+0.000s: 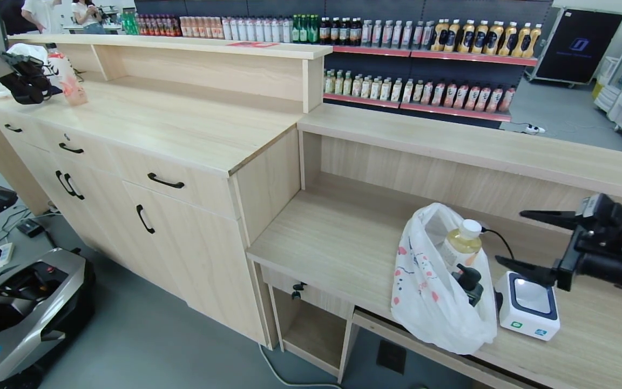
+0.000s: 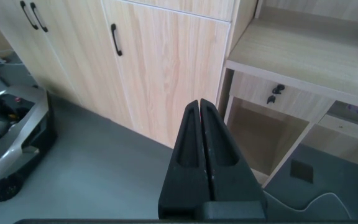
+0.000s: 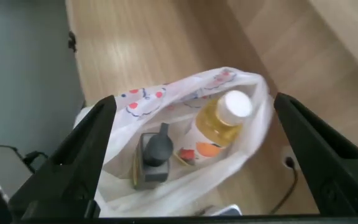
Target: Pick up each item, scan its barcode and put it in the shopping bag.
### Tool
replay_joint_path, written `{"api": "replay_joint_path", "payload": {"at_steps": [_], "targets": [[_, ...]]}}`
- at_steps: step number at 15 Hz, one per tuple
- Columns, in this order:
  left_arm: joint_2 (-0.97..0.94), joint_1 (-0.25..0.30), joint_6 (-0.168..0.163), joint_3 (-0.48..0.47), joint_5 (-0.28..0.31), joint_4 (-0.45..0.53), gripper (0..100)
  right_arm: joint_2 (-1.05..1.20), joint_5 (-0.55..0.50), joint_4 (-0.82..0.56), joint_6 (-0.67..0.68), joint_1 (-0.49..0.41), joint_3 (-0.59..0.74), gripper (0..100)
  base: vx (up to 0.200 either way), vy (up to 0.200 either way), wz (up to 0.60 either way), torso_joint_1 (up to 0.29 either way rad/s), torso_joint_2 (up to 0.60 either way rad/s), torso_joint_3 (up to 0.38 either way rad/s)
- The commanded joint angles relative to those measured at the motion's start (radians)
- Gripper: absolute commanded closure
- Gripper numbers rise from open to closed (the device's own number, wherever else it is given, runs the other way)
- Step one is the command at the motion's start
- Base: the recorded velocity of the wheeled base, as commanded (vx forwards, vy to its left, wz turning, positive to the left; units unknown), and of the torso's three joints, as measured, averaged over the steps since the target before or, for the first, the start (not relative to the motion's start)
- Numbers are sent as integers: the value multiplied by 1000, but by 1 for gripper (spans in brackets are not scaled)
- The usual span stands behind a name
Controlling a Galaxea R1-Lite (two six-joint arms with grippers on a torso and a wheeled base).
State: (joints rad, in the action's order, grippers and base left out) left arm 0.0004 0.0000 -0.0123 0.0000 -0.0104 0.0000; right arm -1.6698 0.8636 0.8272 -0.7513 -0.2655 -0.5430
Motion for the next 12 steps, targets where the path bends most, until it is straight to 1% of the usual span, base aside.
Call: {"api": "replay_joint_path", "payload": {"at_steps": [1,2,4,5,7,8,9,10,11,12], "targets": [[0,0,0,0,0,0,100,199,-31,1,12,-112,54,0,0,0,0,0,0,0],[0,0,0,0,0,0,100,245,-31,0,13,-169,74,0,0,0,0,0,0,0],[0,0,0,0,0,0,100,277,-37,4,30,-193,80,0,0,0,0,0,0,0],[0,0,0,0,0,0,100,291,-49,1,47,-204,77,0,0,0,-600,-2,2,2],[0,0,0,0,0,0,100,323,-150,3,105,-202,78,0,0,0,-600,5,5,0],[0,0,0,0,0,0,100,334,-227,4,153,-193,74,0,0,0,-600,2,7,7],[0,0,0,0,0,0,100,347,-322,4,227,-164,64,0,0,0,-600,-7,7,7],[0,0,0,0,0,0,100,352,-376,3,265,-141,55,0,0,0,-600,-2,2,2],[0,0,0,0,0,0,100,355,-566,1,366,-78,29,0,0,0,-600,12,2,2],[0,0,0,0,0,0,100,358,-690,-3,428,-31,9,0,0,0,-600,7,2,2]]}}
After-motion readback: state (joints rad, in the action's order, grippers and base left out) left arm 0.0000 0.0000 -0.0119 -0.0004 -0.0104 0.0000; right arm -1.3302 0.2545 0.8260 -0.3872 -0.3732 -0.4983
